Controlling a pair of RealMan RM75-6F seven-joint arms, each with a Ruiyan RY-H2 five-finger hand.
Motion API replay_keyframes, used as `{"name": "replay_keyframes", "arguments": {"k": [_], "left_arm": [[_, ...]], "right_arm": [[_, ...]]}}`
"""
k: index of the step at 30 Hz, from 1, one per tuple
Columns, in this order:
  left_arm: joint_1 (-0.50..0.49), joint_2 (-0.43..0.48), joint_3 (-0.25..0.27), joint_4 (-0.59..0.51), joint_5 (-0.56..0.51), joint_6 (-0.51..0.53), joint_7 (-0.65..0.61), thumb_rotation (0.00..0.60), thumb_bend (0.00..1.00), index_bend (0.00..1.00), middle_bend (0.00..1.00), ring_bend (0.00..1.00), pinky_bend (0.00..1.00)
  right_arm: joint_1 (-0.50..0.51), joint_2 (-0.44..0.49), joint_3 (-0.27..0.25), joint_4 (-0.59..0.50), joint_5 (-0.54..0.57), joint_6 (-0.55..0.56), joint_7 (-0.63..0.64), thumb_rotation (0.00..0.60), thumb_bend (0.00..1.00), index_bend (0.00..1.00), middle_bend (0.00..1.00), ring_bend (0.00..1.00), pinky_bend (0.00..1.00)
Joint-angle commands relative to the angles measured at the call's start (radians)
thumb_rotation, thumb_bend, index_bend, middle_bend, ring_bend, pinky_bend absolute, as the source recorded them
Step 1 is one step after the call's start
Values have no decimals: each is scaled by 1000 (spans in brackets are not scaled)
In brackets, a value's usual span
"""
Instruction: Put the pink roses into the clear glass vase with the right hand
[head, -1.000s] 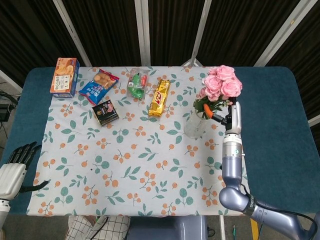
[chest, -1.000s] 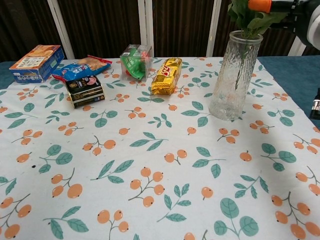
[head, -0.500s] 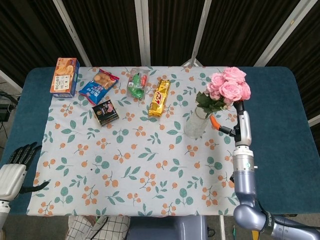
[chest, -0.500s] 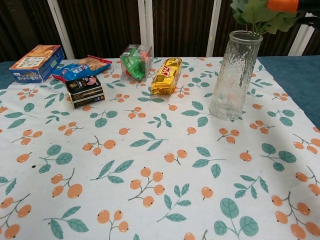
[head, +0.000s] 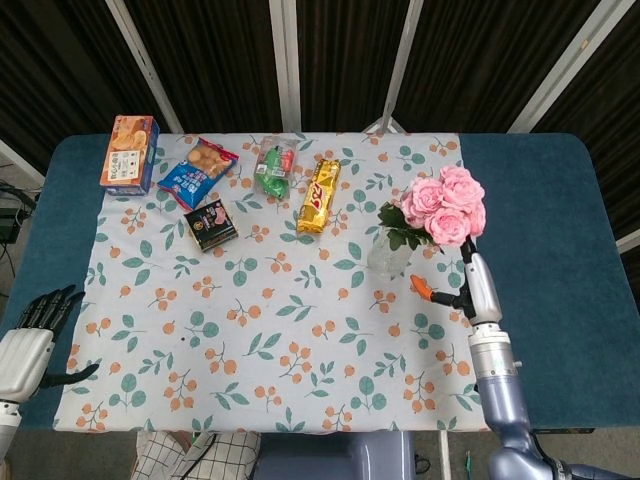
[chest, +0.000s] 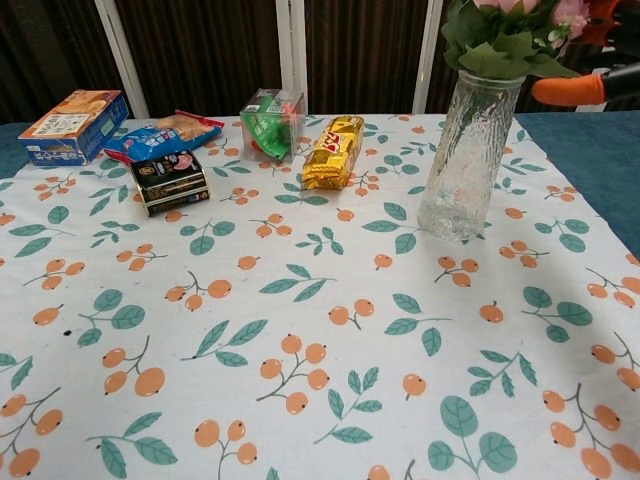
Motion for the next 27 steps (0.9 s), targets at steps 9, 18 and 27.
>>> {"name": "replay_keyframes", "arguments": {"k": [9,18,27], "left_arm": [[-2,3,3,-5,1,-7,-4,600,0,0,0,0,0],[-3,5,4,-6,1,-9,-5,600,0,0,0,0,0],[-2,6,5,-5,6,-5,-2,600,0,0,0,0,0]], "right_arm": [[-30,41,-125,17,-81,6,-148,600,287,0,0,0,0],[-32,98,-201,23,-110,-12,-304,600,286,0,0,0,0],[-72,161,-294,97,-205,28,-427,600,286,0,0,0,0]]}}
